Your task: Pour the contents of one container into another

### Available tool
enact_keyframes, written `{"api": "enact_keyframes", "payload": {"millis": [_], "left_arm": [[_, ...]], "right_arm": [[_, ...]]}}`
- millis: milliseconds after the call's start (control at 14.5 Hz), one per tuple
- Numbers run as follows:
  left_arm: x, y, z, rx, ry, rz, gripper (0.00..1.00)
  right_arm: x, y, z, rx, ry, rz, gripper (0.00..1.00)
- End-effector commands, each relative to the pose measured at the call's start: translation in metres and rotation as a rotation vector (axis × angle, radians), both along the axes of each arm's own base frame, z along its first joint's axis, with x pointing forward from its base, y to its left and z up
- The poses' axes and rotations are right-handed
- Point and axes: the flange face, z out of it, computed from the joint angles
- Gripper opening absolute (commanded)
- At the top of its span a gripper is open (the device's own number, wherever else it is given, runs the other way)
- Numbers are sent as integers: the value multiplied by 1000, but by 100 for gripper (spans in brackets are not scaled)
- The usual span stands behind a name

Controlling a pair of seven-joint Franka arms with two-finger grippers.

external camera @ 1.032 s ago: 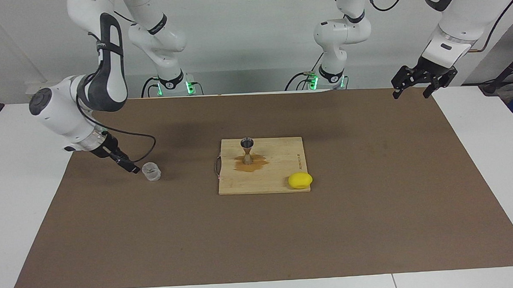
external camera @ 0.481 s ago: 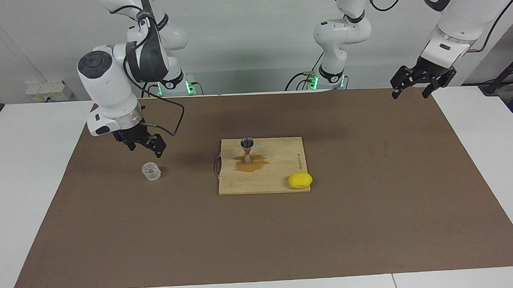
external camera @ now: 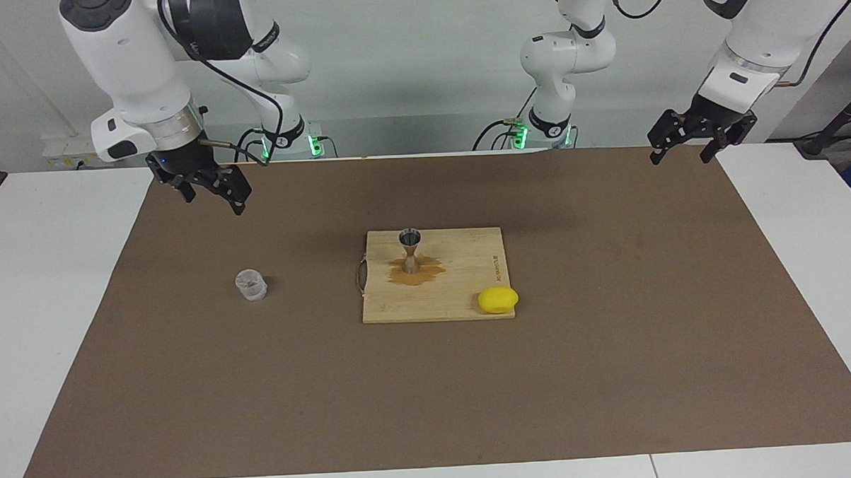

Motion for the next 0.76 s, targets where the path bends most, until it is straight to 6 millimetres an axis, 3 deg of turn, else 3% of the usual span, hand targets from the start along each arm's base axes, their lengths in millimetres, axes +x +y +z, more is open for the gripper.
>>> {"api": "enact_keyframes", "payload": {"millis": [0,206,688], "left_arm": [[-7,-1,1,17,-16,8,100],[-7,-1,1,17,-15,6,100],[-7,-1,1,17,-15,8,100]], "right_arm": [[-19,-1,4,-9,35,24,99],[-30,1,2,-11,51,58,99],[-32,3,-1,-9,54,64,99]]}}
